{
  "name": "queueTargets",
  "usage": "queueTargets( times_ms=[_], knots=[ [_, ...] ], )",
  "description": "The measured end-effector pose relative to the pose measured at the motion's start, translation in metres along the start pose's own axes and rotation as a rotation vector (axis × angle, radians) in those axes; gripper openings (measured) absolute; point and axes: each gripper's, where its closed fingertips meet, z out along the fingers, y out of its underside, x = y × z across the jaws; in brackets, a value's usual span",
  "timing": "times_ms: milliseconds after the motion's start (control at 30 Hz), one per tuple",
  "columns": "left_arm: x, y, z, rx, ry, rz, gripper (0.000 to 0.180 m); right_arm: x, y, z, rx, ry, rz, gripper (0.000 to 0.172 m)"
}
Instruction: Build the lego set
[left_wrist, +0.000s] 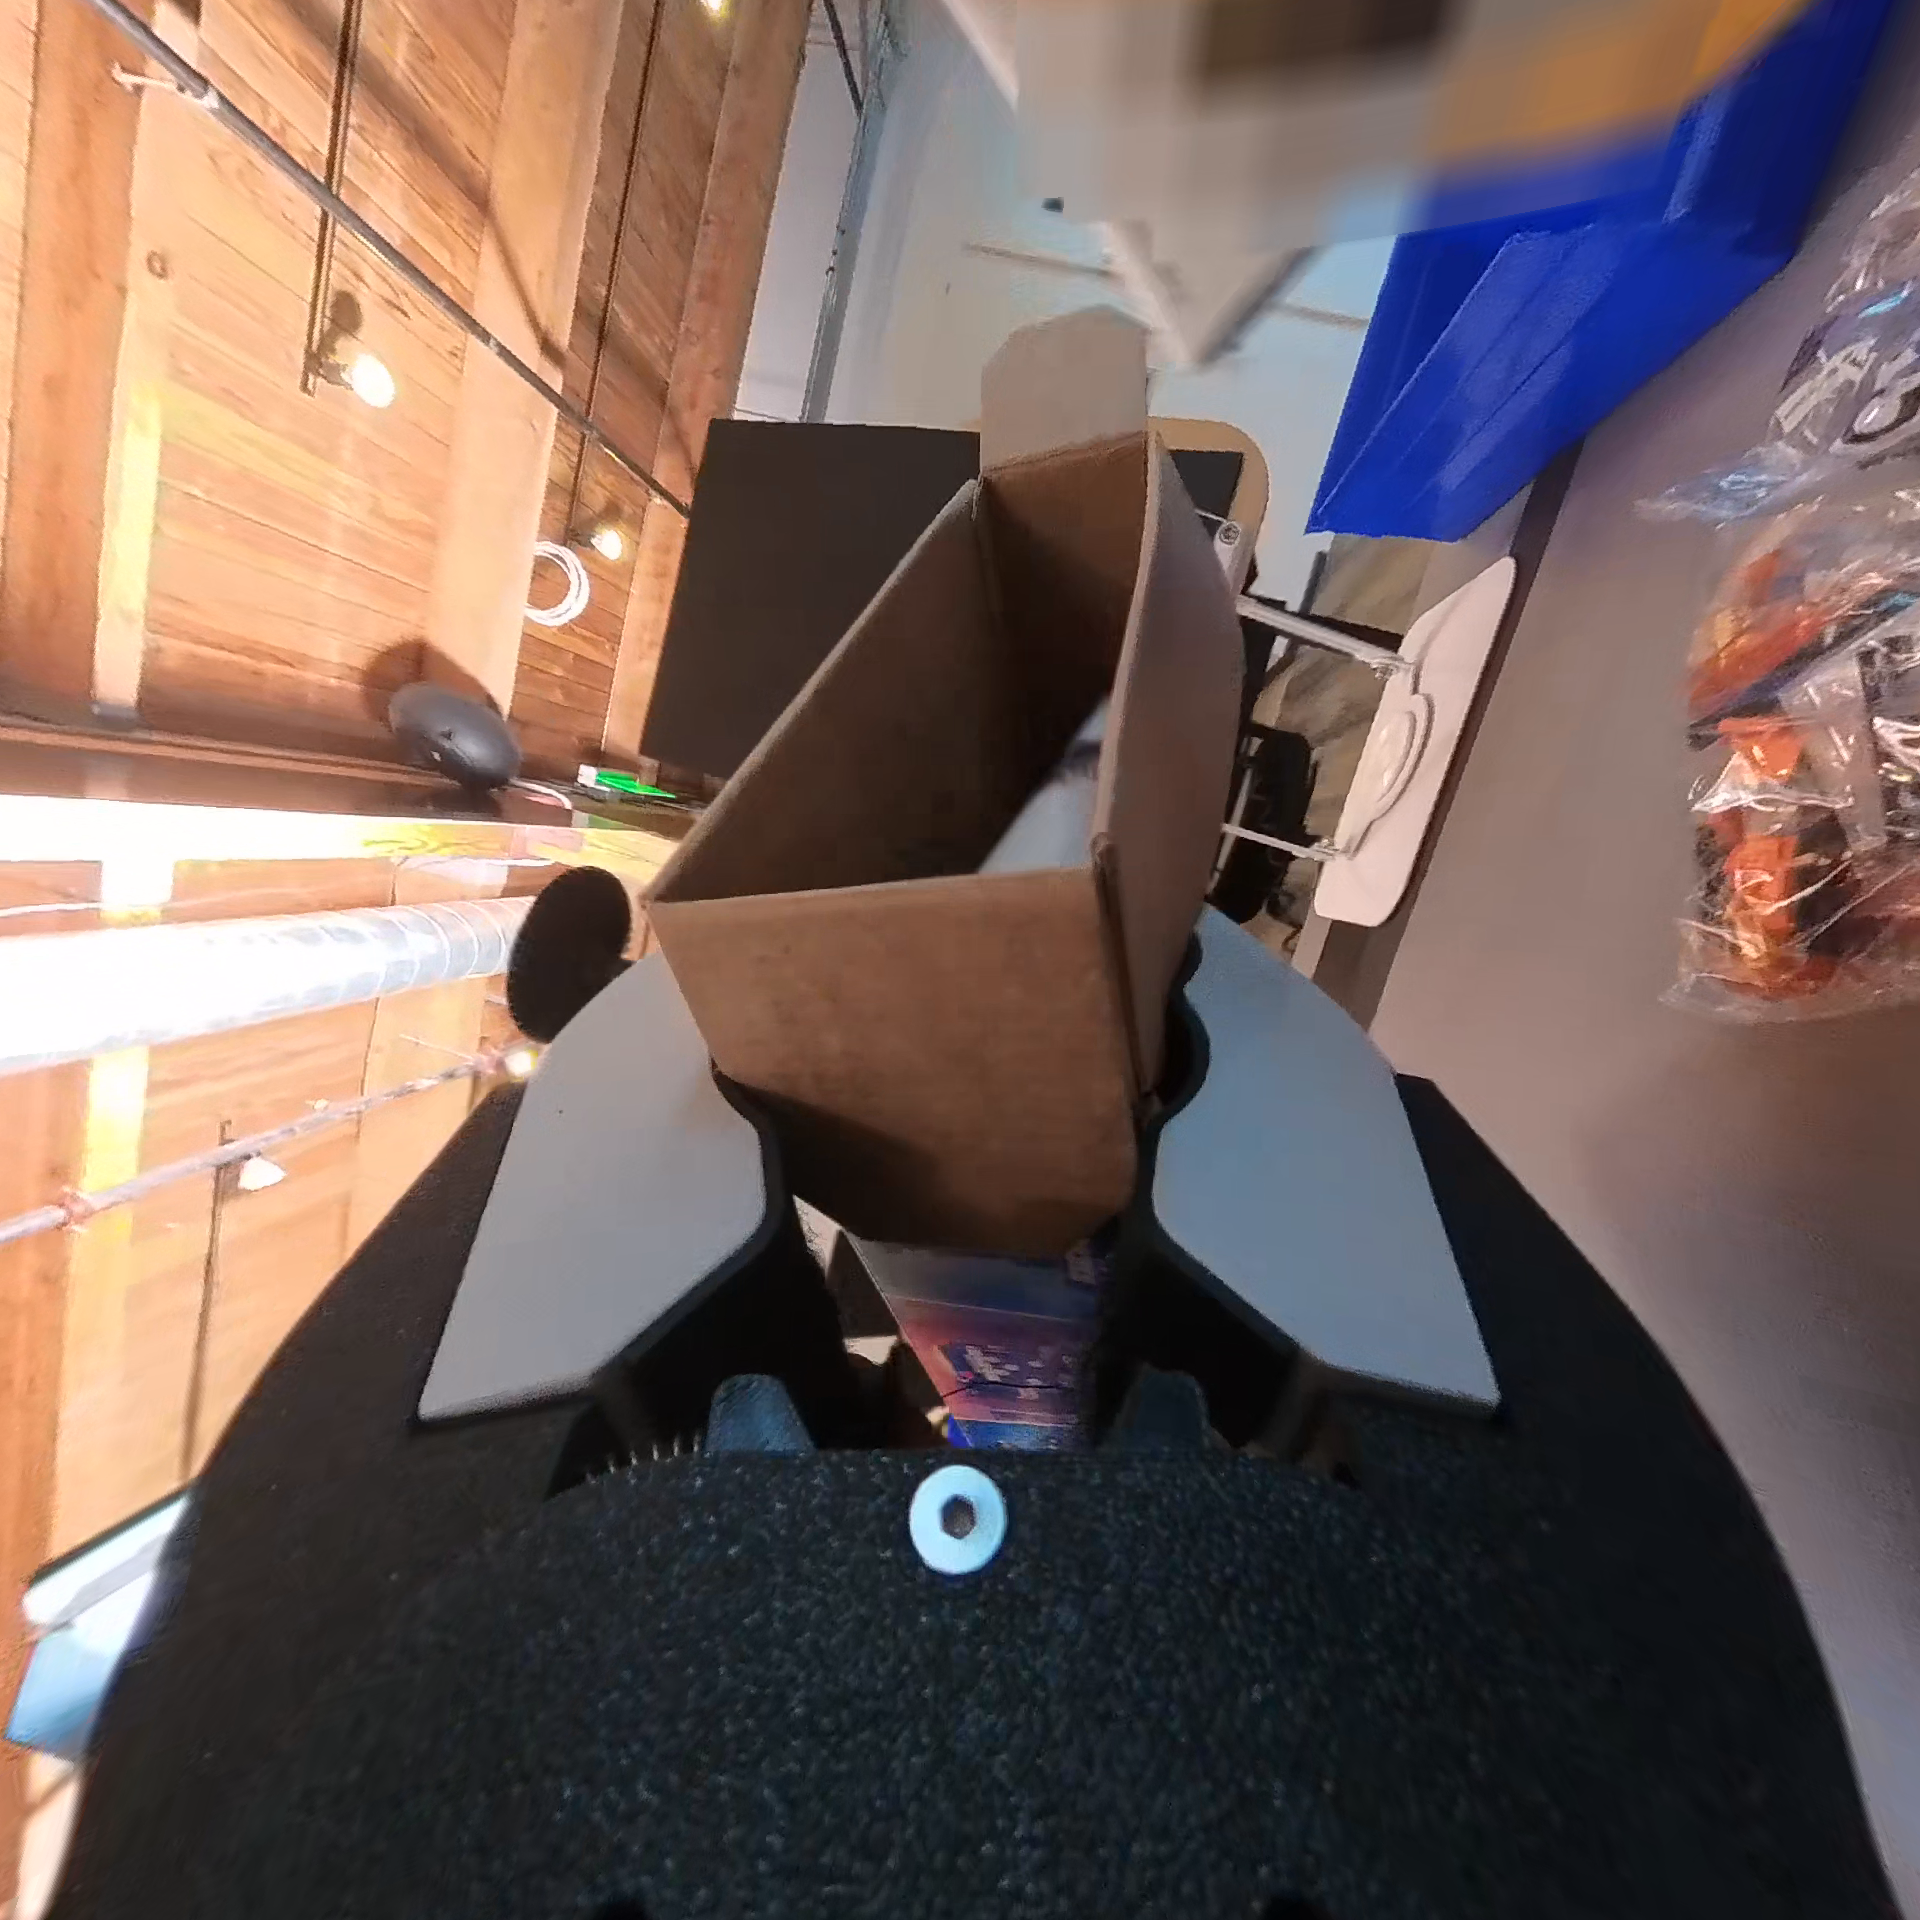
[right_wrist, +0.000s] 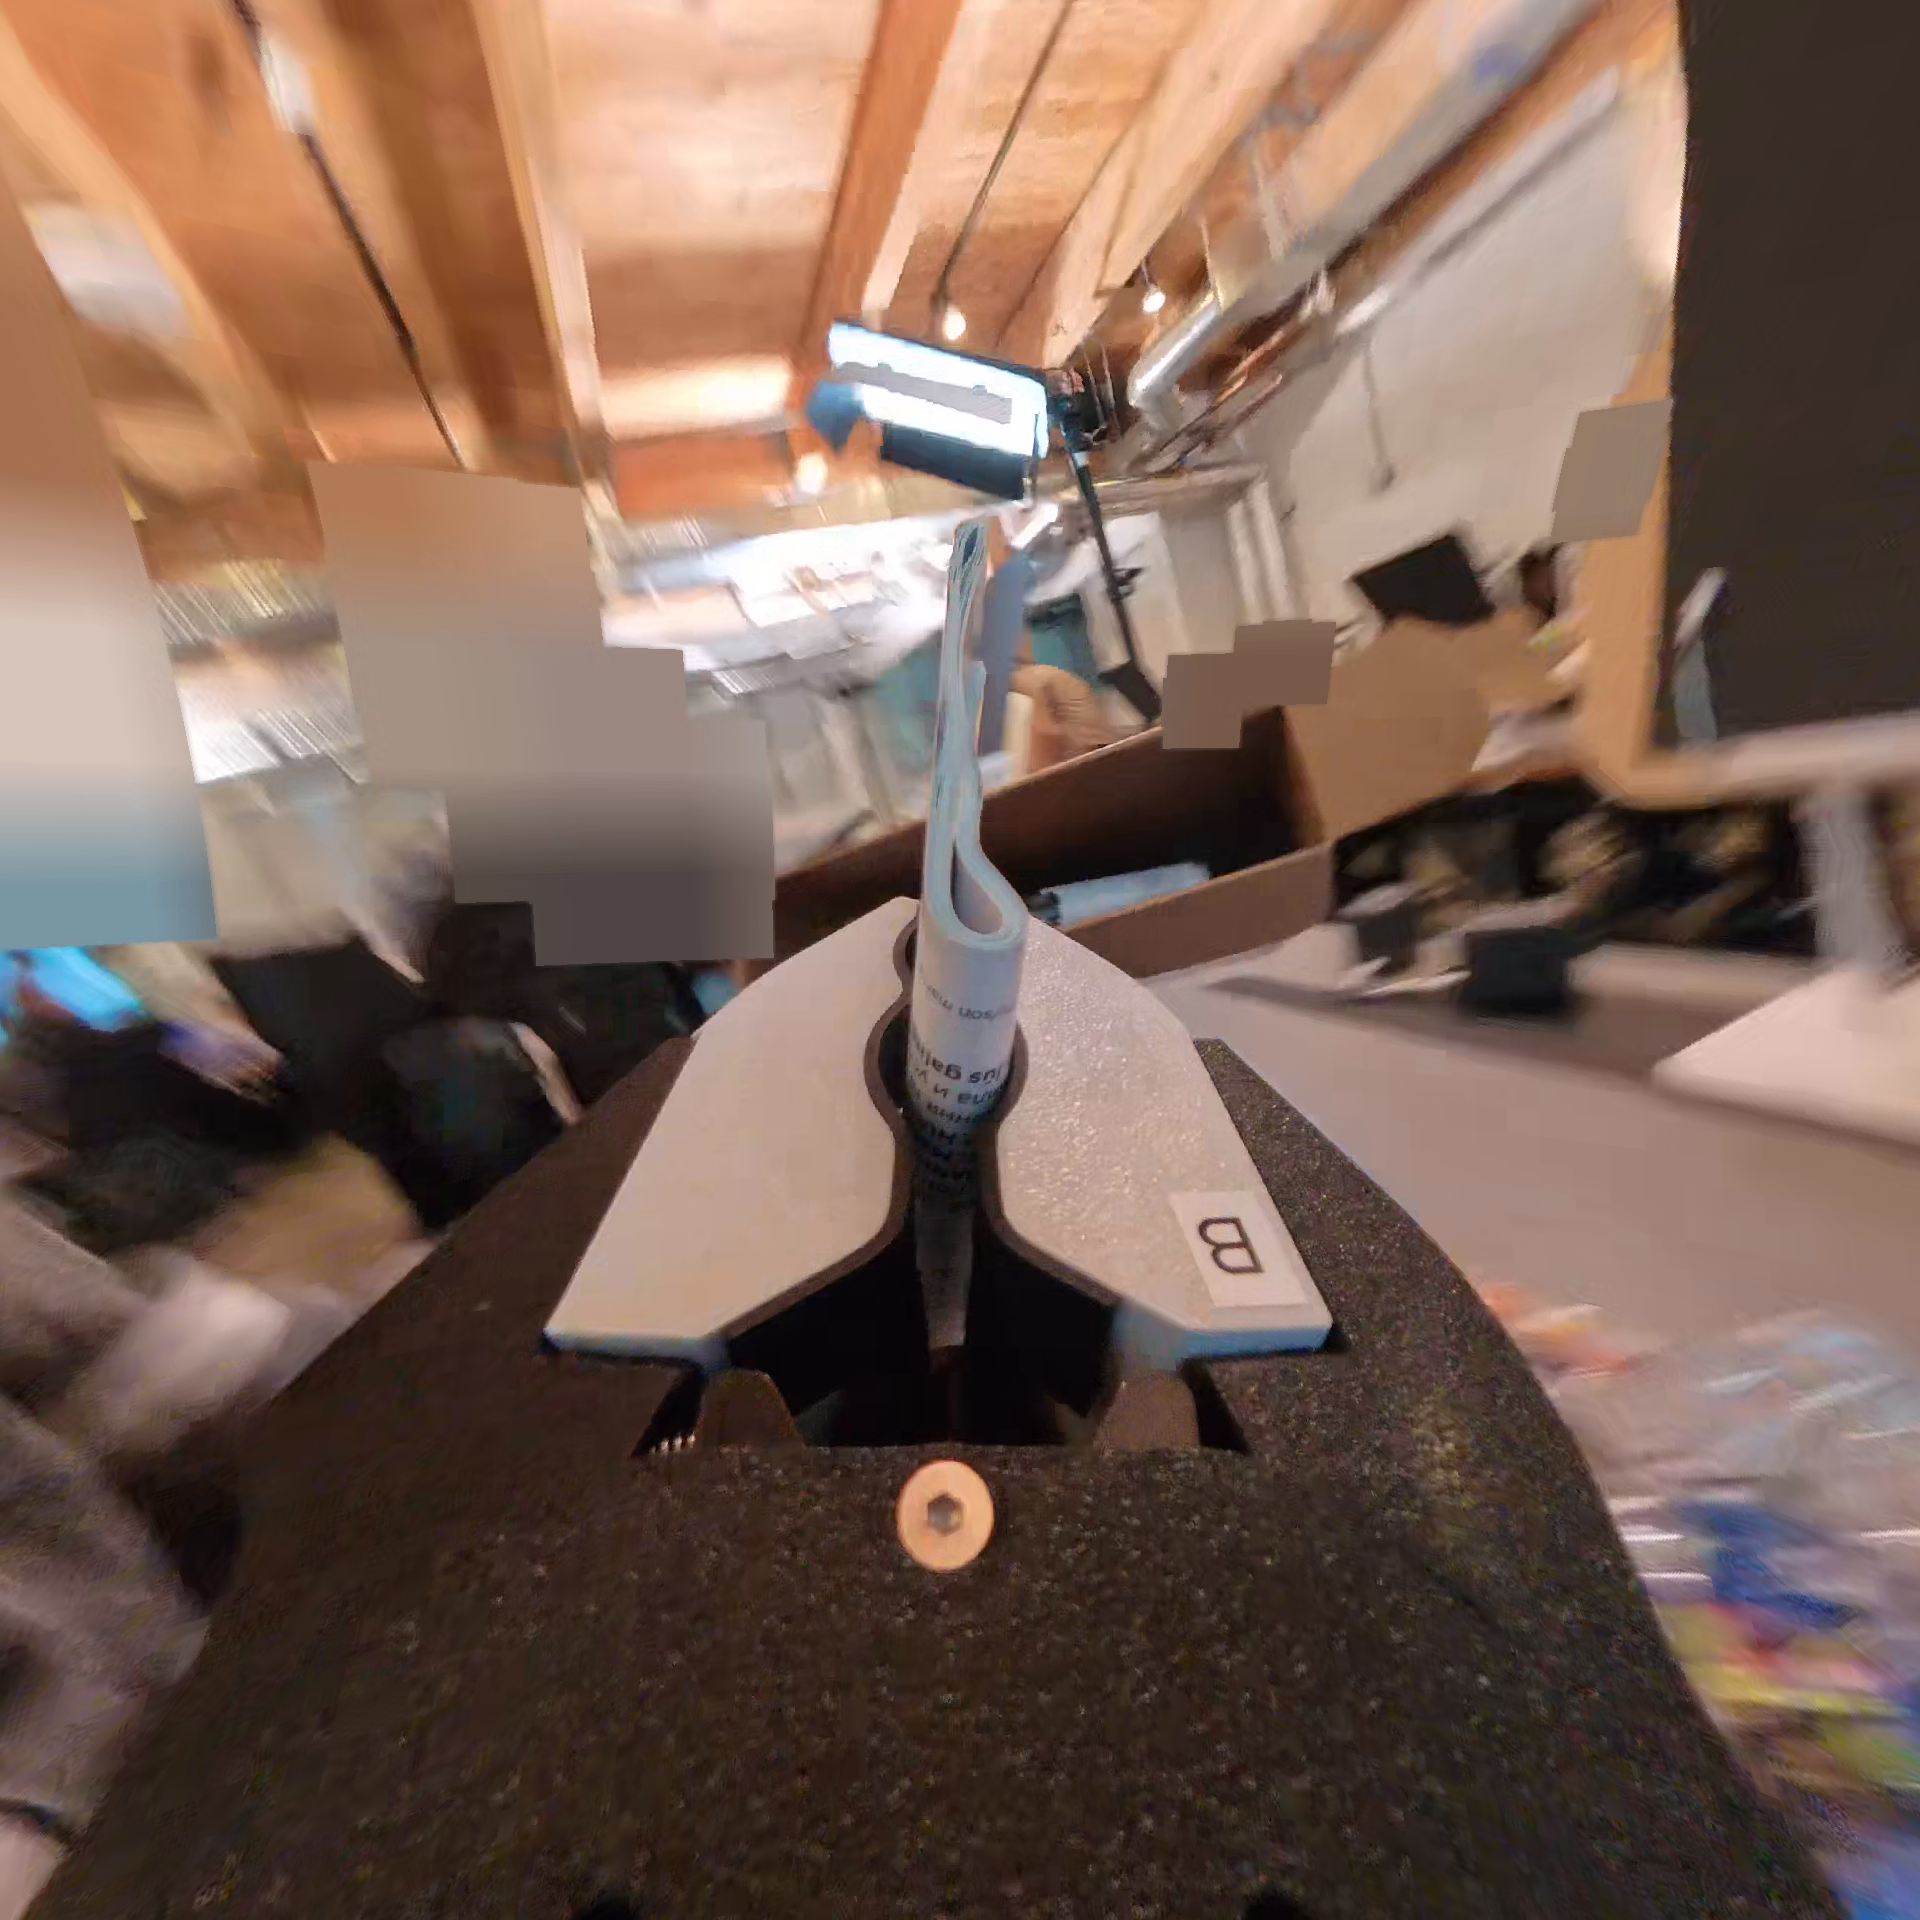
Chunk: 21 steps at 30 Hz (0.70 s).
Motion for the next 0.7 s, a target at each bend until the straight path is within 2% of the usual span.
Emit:
queueTargets(
  times_ms=[133,300,367,533,700],
  knots=[
    [-0.002,0.004,-0.001,0.005,-0.003,-0.008,0.073,-0.017,0.015,-0.006,-0.121,0.094,-0.817,0.005],
    [-0.003,0.013,-0.005,-0.010,-0.009,-0.010,0.073,-0.028,0.021,-0.012,-0.226,0.166,-1.425,0.005],
    [-0.005,0.014,-0.009,0.001,-0.017,-0.019,0.073,-0.032,0.024,-0.012,-0.255,0.167,-1.578,0.005],
    [-0.014,0.015,-0.017,0.001,-0.034,-0.023,0.073,-0.042,0.034,-0.011,-0.285,0.114,-1.799,0.006],
    [-0.028,0.013,-0.025,0.018,-0.052,-0.045,0.073,-0.039,0.052,-0.006,-0.342,0.020,-1.892,0.006]
  ],
)
